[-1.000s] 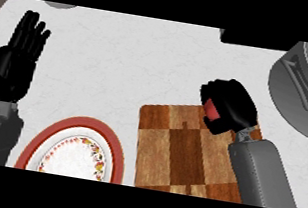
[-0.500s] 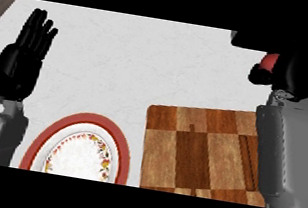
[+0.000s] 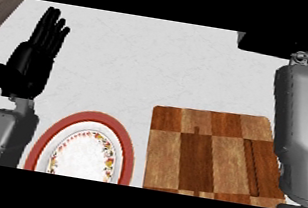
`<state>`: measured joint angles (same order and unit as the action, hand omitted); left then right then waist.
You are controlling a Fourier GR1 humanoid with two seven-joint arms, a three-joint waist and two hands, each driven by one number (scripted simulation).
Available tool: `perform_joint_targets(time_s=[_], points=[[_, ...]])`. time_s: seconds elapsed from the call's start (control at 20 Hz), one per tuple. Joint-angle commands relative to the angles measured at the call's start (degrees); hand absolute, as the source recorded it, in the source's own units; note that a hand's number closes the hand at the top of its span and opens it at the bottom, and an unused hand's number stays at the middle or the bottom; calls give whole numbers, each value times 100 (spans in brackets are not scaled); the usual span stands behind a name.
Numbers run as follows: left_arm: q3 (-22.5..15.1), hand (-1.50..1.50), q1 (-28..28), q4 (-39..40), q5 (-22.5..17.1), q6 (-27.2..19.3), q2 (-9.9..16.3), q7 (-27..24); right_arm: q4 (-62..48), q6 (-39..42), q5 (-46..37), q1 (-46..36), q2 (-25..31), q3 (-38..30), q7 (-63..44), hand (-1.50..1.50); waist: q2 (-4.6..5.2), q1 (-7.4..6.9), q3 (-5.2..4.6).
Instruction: Pick the bell pepper from the cutting board and place it in the pot
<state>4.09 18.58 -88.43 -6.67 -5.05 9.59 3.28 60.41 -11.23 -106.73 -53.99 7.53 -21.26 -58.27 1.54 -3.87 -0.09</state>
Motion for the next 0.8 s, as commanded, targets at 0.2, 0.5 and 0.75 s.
perform_joint_targets(time_s=[0.2,0.5,0.75], points=[[144,0,-116,205,6,-2,11,-213,-1364,-408,-144,-492,584,-598,-635,150,-95,243,9],[284,0,-199,161,-89,81,139,-64,-1485,-1066,187,-59,941,-855,-277,150,-125,308,10],[263,0,-515,-472,-138,35,143,274,-867,-1477,870,1030,918,-967,456,150,-170,374,11]])
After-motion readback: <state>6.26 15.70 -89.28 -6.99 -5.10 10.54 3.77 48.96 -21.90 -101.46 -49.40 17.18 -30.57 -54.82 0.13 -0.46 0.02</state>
